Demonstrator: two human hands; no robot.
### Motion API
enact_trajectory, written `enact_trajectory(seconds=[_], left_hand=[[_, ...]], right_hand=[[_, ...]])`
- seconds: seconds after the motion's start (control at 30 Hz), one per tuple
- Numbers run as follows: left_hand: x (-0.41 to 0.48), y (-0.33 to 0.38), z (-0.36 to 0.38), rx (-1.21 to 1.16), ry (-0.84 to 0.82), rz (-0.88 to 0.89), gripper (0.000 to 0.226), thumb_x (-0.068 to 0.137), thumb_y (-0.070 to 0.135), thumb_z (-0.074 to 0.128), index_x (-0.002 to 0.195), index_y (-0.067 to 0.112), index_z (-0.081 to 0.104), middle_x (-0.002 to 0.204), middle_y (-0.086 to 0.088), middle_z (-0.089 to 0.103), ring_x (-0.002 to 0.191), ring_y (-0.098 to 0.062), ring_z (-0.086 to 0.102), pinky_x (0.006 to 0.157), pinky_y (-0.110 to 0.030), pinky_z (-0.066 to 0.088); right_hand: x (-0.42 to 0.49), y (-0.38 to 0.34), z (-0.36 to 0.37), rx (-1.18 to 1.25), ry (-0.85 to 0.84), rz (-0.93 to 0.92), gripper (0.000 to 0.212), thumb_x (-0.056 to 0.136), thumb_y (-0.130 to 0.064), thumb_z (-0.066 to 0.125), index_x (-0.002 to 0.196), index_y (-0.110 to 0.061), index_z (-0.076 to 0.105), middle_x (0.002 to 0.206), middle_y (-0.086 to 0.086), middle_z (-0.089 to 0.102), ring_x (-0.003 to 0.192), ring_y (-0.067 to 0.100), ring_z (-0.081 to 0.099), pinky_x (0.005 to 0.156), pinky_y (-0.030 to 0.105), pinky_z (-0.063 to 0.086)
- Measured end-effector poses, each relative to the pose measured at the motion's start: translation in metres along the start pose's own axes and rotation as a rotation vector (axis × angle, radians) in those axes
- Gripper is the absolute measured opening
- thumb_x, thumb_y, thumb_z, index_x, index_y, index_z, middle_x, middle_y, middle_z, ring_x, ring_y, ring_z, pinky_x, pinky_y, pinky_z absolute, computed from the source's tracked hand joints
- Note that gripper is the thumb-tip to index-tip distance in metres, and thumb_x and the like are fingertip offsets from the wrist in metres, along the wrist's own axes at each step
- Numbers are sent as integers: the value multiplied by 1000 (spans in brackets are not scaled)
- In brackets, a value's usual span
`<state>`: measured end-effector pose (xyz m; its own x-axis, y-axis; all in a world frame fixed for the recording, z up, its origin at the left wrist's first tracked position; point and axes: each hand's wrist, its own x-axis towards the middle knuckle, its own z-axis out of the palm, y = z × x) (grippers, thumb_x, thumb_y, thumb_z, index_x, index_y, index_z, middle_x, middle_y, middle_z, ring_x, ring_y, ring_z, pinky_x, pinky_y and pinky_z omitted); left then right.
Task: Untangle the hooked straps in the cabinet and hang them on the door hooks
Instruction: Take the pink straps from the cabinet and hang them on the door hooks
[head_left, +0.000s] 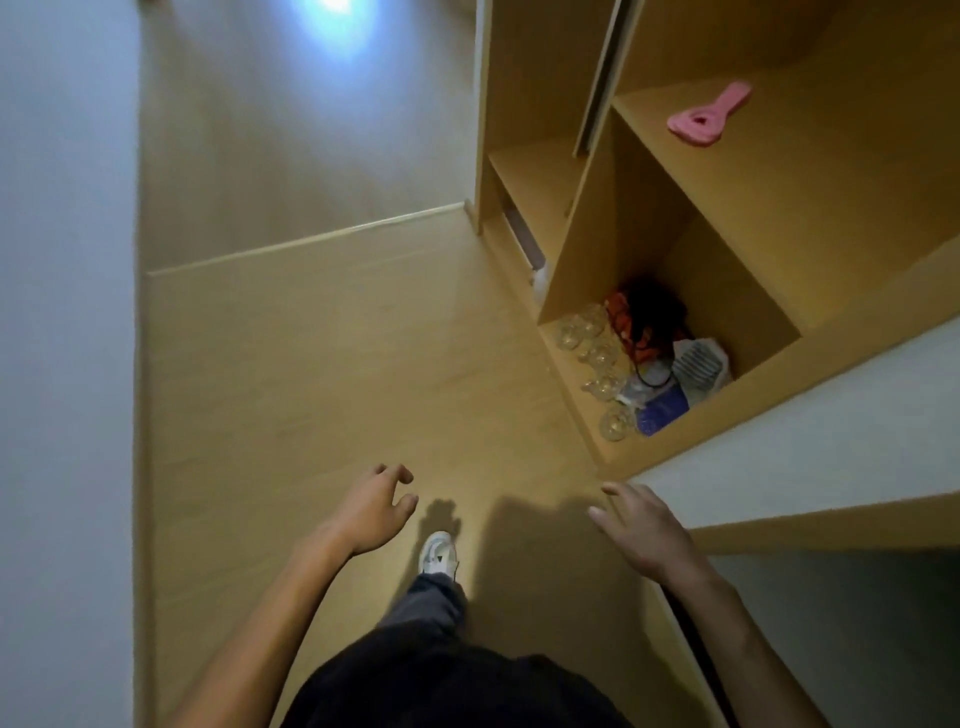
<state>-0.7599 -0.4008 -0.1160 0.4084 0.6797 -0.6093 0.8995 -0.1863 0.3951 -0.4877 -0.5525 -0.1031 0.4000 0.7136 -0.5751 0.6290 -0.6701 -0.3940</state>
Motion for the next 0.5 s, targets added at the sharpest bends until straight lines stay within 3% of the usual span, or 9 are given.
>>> enact_trajectory(seconds=[0.2, 0.5], left_hand=[[87, 33, -70, 128, -92, 75, 38, 96, 29, 45, 129, 11, 45, 128, -13, 46, 114, -29, 51, 96, -29, 39], [220, 149, -144, 272, -101, 296, 38, 95, 33, 45, 129, 16, 46, 127, -10, 48, 112, -26, 54, 96, -33, 42]], right_hand=[[44, -18, -36, 34, 38, 117, 44, 93, -40, 50, 133, -23, 46, 141, 2, 43, 126, 19, 44, 101, 35, 40], [134, -7, -104, 148, 86, 279, 44, 94, -35, 51, 134, -17, 46, 140, 7, 44, 127, 22, 43, 103, 31, 37]])
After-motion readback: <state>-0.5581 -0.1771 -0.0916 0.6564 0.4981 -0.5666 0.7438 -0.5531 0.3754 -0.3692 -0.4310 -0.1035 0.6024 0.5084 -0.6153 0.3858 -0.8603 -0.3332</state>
